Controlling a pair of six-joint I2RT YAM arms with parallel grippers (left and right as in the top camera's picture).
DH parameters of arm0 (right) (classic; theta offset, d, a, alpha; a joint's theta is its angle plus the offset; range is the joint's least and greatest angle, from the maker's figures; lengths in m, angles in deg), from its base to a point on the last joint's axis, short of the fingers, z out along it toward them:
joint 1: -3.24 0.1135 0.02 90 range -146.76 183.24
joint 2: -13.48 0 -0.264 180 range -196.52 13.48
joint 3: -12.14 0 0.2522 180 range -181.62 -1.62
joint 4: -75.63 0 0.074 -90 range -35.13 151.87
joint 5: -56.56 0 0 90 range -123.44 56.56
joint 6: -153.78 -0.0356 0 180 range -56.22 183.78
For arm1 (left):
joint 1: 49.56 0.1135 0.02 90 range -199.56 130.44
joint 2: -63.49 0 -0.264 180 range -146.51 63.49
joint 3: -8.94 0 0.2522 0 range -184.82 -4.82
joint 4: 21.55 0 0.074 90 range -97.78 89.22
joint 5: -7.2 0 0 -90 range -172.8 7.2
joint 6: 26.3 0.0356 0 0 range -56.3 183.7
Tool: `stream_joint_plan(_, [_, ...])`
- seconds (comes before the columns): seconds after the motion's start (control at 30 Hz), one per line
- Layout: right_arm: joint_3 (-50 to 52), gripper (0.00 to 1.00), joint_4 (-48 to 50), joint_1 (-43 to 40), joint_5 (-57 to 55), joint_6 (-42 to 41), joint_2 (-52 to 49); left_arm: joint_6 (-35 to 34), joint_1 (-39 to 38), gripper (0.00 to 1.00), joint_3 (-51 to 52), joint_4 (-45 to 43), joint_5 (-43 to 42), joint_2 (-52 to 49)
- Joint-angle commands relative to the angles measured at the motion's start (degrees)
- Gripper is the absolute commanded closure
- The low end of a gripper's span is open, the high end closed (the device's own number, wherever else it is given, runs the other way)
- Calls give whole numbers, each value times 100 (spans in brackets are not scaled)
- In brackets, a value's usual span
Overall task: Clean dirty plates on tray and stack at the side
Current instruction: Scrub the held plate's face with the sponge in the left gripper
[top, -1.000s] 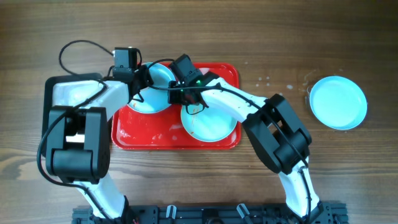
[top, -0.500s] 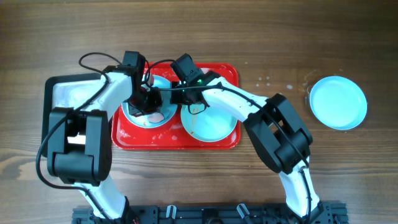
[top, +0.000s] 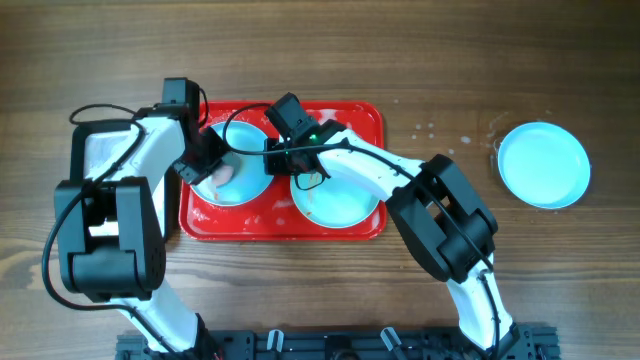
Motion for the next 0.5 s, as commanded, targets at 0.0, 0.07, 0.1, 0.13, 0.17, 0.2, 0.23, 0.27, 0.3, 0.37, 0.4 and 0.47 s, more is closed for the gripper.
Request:
stream_joint_plan(0.0, [72,96,-35,-109,-208,79,-160,-393,188,96,400,-1001,1113,-800])
stream_joint_plan(0.07, [72,96,-35,-109,-208,79,-160,328,90,96,400,-1543,474,-802])
stream_joint_plan(0.1, [72,96,-33,-109,-208,79,-160,774,26,96,400,-1829,105,-802])
stream_joint_plan(0.13, [72,96,-33,-109,-208,81,-160,1438,-114,96,400,-2225,-448,-802])
stream_joint_plan(0.17, [72,96,-33,-109,-210,83,-160,1834,-245,96,400,-2409,-730,-802])
stream_joint_plan(0.2, [72,96,-33,-109,-208,87,-160,2070,-354,96,400,-2485,-820,-802])
stream_joint_plan(0.23, [72,96,-33,-109,-208,87,-160,2302,-507,96,400,-2500,-813,-802])
stream_joint_plan(0.27, [72,96,-33,-109,-208,87,-160,2516,-651,96,400,-2472,-811,-802])
stream_joint_plan(0.3, [72,96,-35,-109,-208,87,-160,2767,-833,96,400,-2369,-809,-802])
stream_joint_plan(0.37, [72,96,-35,-109,-208,87,-160,3012,-997,96,400,-2186,-811,-802])
stream_joint_plan(0.4, [72,96,-35,-109,-205,90,-160,3032,-1080,96,400,-2011,-809,-802])
stream_joint_plan(0.47, [72,96,-35,-109,-205,90,-160,2951,-1099,96,400,-1679,-813,-800])
